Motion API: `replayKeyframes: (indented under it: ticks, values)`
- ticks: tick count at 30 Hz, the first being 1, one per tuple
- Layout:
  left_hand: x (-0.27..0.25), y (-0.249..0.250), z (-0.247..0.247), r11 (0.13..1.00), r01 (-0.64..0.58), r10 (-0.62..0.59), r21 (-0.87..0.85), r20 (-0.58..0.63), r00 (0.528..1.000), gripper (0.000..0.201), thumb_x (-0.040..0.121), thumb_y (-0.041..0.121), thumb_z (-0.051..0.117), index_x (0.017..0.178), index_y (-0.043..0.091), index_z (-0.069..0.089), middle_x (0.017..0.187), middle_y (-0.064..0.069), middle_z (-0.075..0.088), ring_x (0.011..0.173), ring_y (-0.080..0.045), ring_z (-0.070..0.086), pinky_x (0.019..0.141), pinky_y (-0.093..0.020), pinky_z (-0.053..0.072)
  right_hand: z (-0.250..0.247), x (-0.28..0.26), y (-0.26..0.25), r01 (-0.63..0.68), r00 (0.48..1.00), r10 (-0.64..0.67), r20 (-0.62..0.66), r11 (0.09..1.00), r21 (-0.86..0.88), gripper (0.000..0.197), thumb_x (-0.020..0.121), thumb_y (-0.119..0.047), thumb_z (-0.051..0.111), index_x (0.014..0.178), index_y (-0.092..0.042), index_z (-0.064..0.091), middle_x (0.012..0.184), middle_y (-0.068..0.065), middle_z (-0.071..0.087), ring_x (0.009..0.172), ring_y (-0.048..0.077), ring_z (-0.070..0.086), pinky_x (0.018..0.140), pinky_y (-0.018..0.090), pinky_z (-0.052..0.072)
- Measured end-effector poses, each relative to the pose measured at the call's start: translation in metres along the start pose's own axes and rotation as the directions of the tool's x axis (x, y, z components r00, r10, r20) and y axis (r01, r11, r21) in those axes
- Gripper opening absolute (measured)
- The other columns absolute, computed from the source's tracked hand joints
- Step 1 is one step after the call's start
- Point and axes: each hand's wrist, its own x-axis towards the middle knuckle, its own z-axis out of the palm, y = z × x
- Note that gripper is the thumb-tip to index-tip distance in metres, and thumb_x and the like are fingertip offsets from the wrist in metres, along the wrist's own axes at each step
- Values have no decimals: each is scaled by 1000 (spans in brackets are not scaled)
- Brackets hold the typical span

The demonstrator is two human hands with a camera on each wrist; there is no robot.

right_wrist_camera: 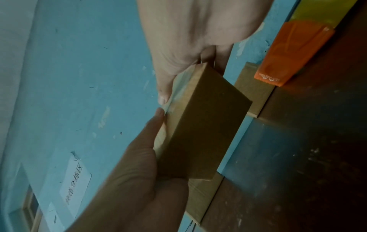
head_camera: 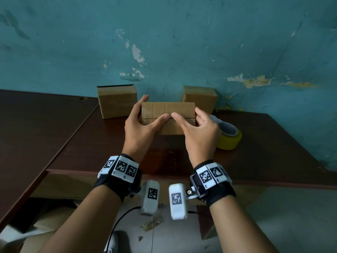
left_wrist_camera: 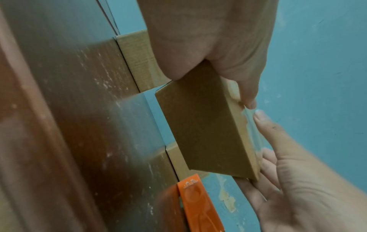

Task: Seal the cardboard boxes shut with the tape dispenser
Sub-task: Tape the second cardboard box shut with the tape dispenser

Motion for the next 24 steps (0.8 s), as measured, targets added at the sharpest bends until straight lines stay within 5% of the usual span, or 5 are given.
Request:
replayKeyframes:
  ticks: [3, 8, 12, 17, 24]
  values:
    - [-3, 3, 3, 998, -64, 65, 21, -49, 997, 63, 76, 30, 95, 130, 21, 65, 148, 8, 60, 119, -13, 71, 81, -34, 65, 6, -1, 4, 32, 998, -35, -51, 998, -48, 78, 71, -66, 89, 127, -14, 76, 115, 5, 81, 107, 11, 77, 86, 38, 65]
    - [-5, -2, 2, 994, -102, 105, 49, -53, 993, 54, 77, 26, 93, 121, 10, 66, 150, 8, 59, 120, 2, 66, 79, -26, 63, 10, -2, 7, 76, 995, -83, -48, 989, -126, 83, 70, -74, 83, 126, -14, 72, 114, 6, 81, 105, 13, 77, 83, 38, 65]
    - [-1, -5, -1, 996, -90, 91, 19, -50, 995, 45, 84, 25, 89, 124, 14, 71, 159, 10, 52, 125, 1, 64, 90, -30, 62, 8, 1, 10, 39, 998, -43, -40, 994, -99, 77, 70, -73, 84, 122, -17, 76, 109, 1, 82, 103, 7, 77, 85, 36, 64]
    - [7, -4, -5, 996, -29, 28, -89, -15, 1000, 40, 96, 19, 78, 135, 21, 70, 161, 13, 49, 138, 0, 55, 106, -28, 55, 0, 5, 1, -23, 999, 23, -26, 1000, -4, 60, 75, -47, 95, 121, -12, 79, 115, 8, 80, 108, 9, 75, 90, 32, 63]
    - [11, -5, -9, 989, 32, -34, -143, -12, 999, 41, 106, 27, 65, 146, 32, 64, 152, 11, 60, 145, -5, 49, 124, -38, 39, -8, 10, 0, -77, 997, 77, 5, 992, 98, 49, 86, -37, 89, 122, -6, 78, 108, 3, 82, 101, 5, 77, 90, 34, 64]
